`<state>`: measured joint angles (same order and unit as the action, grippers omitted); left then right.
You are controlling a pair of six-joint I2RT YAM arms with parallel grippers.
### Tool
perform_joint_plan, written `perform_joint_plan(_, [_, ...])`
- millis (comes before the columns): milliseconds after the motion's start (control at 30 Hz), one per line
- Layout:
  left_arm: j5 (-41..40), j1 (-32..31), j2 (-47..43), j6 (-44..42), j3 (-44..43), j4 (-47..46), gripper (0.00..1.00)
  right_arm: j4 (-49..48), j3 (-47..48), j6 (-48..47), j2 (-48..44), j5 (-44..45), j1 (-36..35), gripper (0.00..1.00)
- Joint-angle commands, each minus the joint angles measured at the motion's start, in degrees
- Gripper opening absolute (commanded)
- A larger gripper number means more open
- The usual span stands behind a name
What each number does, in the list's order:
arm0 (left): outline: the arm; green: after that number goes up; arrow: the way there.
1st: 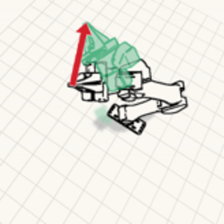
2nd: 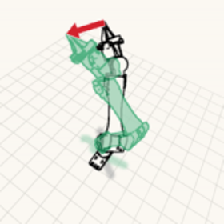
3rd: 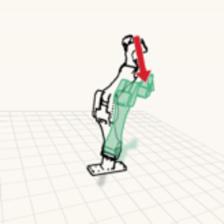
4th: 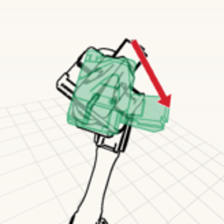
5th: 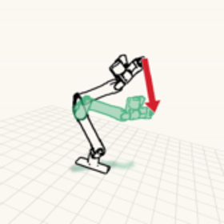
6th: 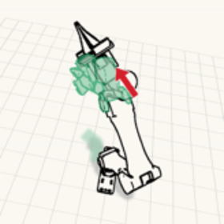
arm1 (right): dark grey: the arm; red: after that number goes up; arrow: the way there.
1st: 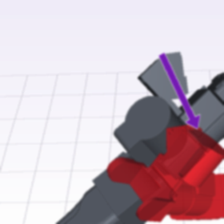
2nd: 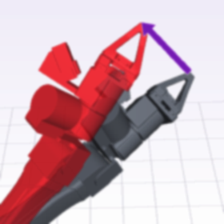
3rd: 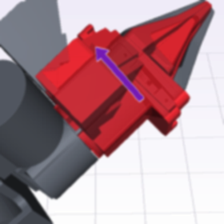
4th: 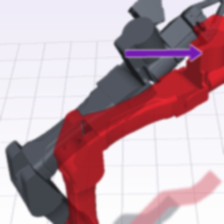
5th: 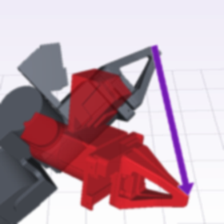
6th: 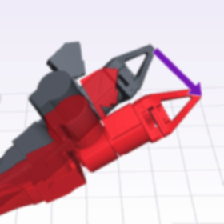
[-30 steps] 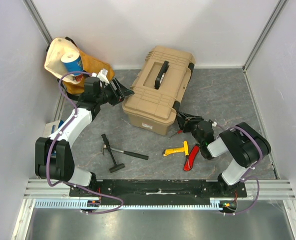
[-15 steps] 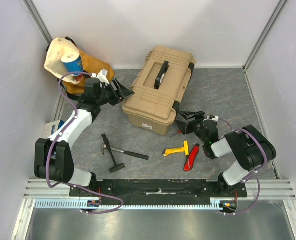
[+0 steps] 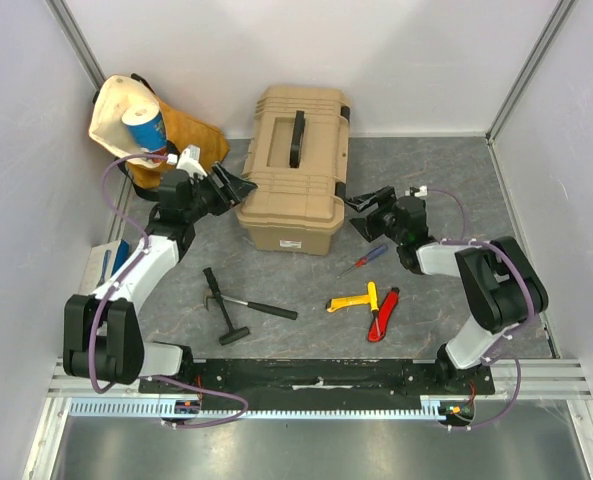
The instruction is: Pack the tool kit
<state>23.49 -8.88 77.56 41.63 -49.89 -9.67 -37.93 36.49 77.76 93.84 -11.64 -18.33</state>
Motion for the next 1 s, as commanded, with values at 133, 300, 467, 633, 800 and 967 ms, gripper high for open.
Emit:
perform_joint_plan(133, [13.8, -5.0, -6.9, 0.1, 6.0, 1.8, 0.71, -17.0, 9.0, 1.7, 6.1, -16.4, -10.8, 0.81])
perform_joint_plan(300, [9.7, -5.0, -11.3, -1.1, 7.2, 4.9, 0.70, -41.3, 3.7, 20.7, 11.5, -11.5, -12.0, 0.82])
perform_joint_plan(467, [1.8, -4.8, -13.7, -3.6, 4.5, 10.7, 0.73, -54.9, -0.1, 34.5, 15.1, -4.5, -12.0, 0.81])
perform_joint_plan(633, [-6.2, -4.8, -14.1, -4.2, -1.2, 15.9, 0.78, -56.5, -1.3, 36.4, 13.7, -2.4, -12.0, 0.81])
perform_joint_plan(800, [-12.3, -4.7, -14.0, -2.5, -5.0, 16.9, 0.85, -60.8, -4.0, 38.6, 13.9, -0.2, -11.8, 0.79])
perform_joint_plan(967, [-12.1, -4.5, -11.4, -1.1, -8.4, 17.2, 0.86, -62.9, -4.9, 39.4, 13.6, 1.0, -11.7, 0.68])
